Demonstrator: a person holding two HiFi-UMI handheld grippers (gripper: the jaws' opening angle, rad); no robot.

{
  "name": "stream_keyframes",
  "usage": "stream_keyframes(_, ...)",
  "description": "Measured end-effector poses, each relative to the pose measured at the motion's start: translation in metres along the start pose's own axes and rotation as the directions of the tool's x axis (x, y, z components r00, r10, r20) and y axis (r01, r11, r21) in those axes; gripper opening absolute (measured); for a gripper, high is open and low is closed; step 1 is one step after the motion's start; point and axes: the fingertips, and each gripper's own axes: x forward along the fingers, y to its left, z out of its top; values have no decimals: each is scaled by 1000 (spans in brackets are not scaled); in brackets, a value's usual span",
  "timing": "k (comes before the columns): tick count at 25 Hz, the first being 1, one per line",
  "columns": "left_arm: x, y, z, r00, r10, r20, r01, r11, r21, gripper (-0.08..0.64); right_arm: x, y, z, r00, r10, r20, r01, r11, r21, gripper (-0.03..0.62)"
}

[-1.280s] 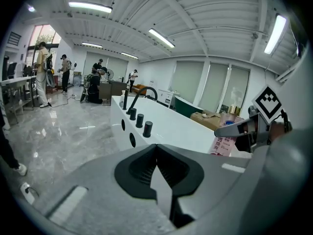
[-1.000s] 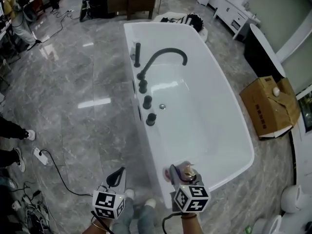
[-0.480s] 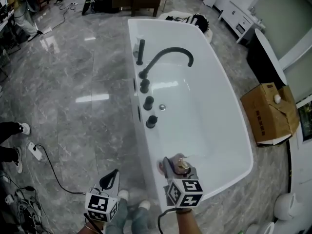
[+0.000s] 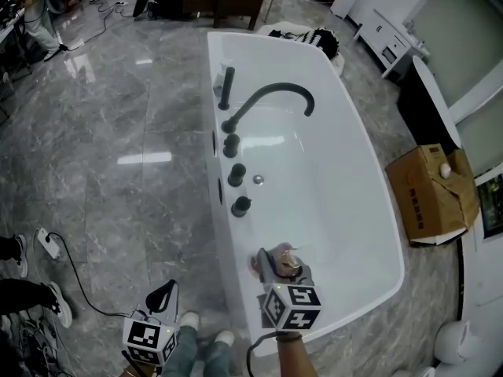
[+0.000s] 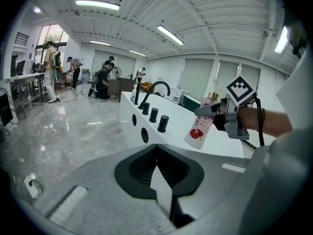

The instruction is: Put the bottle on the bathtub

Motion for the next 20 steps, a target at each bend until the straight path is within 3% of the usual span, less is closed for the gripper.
stream_keyframes(20, 5, 36, -20, 998, 62, -16, -63, 995, -72, 9, 67, 9, 18, 1000, 19, -15, -20, 999, -45, 221)
